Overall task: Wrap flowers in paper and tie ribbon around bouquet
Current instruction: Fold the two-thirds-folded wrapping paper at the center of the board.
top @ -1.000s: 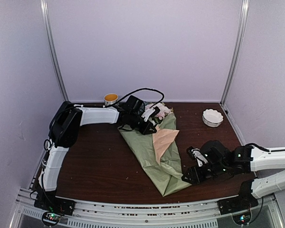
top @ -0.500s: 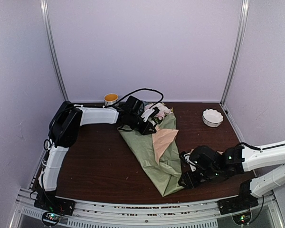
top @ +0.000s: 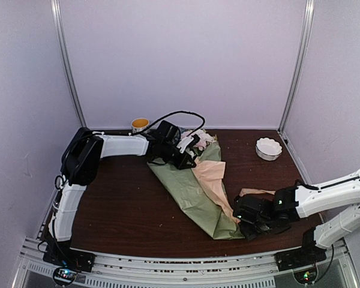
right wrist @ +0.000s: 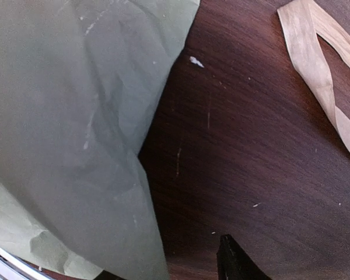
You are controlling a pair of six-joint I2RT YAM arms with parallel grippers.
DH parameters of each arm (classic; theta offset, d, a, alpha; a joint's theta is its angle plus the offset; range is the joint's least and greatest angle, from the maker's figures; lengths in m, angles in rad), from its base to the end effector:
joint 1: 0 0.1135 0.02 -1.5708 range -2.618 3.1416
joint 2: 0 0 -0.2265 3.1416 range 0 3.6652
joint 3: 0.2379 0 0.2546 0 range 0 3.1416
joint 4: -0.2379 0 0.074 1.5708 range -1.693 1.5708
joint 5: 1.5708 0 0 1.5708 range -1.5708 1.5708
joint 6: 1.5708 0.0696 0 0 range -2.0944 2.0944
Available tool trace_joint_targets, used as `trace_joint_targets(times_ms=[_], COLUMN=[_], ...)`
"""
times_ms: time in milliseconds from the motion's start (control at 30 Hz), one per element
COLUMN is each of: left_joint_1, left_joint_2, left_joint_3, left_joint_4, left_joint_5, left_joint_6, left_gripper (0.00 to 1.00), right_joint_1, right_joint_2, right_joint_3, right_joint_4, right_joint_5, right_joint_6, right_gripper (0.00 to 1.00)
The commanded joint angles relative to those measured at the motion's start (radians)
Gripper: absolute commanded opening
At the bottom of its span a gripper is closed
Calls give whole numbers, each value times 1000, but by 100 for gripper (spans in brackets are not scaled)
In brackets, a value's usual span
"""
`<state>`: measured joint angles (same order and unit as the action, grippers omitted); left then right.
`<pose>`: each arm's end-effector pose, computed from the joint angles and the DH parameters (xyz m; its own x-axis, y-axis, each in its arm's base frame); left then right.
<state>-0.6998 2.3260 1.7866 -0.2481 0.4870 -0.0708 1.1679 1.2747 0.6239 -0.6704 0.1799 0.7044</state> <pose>0.3722 -0.3560 0.1068 -0.5988 0.4225 -0.6804 0.7814 0.4945 -0.3807 0.0986 0.1996 0.0899 -0.8644 -0.4031 -0.3005 -0.4304 0.9022 0.0278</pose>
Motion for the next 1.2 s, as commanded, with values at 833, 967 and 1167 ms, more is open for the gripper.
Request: trace_joint_targets(times_ms=[833, 967, 1167], left_joint_1=[34, 34, 34], left_joint_2=[-5, -5, -4], left_joint_3=[-13, -12, -18], left_joint_4=[-30, -34, -29], left_joint_5=[-13, -13, -12], left_joint_6=[29, 30, 34], left_gripper=[0, 0, 0], right_joint_1=[-245, -253, -318], right_joint_2=[-229, -153, -36], right_joint_3=[29, 80, 136], right_joint_4=[154, 200, 294], right_joint_5=[-296, -302, -380], right_joint_6=[-200, -274, -318], right_gripper=[44, 45, 44])
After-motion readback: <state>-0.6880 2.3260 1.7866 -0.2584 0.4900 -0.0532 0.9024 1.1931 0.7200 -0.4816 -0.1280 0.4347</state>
